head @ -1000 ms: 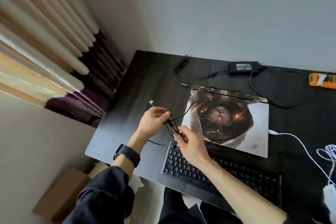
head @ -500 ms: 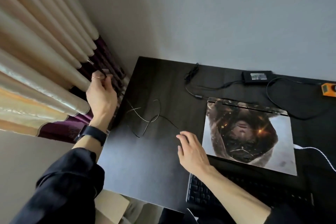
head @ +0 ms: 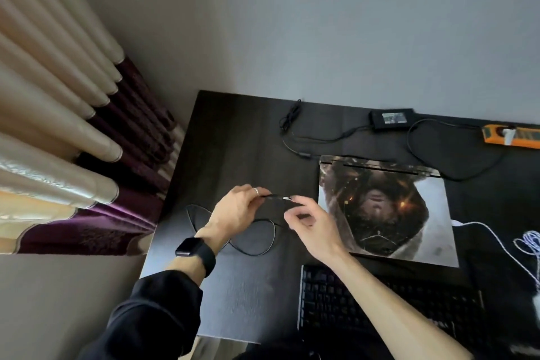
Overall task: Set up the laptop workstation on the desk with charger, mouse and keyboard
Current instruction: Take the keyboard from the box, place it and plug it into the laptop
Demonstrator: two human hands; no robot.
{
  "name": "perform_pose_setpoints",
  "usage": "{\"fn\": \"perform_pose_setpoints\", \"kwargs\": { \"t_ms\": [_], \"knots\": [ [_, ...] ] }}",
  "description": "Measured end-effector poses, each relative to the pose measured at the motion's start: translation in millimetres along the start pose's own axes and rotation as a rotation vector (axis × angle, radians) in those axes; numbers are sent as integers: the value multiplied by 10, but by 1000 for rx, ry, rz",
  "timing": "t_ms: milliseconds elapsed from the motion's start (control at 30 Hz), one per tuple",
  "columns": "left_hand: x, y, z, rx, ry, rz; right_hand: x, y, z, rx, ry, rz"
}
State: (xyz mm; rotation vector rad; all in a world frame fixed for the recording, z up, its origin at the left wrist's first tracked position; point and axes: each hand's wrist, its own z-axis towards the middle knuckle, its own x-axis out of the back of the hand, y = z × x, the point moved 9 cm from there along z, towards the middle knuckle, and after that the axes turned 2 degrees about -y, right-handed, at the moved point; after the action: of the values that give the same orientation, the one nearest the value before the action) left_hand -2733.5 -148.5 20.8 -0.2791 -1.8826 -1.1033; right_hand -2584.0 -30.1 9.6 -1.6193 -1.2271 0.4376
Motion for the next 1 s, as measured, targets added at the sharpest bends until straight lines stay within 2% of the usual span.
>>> {"fn": "perform_pose_setpoints", "kwargs": {
  "t_ms": [167,333,533,633,767,900,1000],
  "knots": [
    [-96,95,-92,-43,29,-51,64,-196,-98,70,39,71],
    [-171,92,-145,-34,-15,-27,50,-181,-164,105,79,99],
    [-197,219,-166,-74,-36,235,114,-50,-190,61,153,28],
    [-291,331,-190,-139,-53,215,130,131,-221,21,156,-22],
    [-591,572,-200,-312,-115,279,191,389,-266,-36,152,-38],
    [-832,533,-112,-324,-114,334,294,557,-239,-84,185,-90],
    [-1048,553,-28,-316,-106,279,377,699,-149,-122,216,-129]
  ]
}}
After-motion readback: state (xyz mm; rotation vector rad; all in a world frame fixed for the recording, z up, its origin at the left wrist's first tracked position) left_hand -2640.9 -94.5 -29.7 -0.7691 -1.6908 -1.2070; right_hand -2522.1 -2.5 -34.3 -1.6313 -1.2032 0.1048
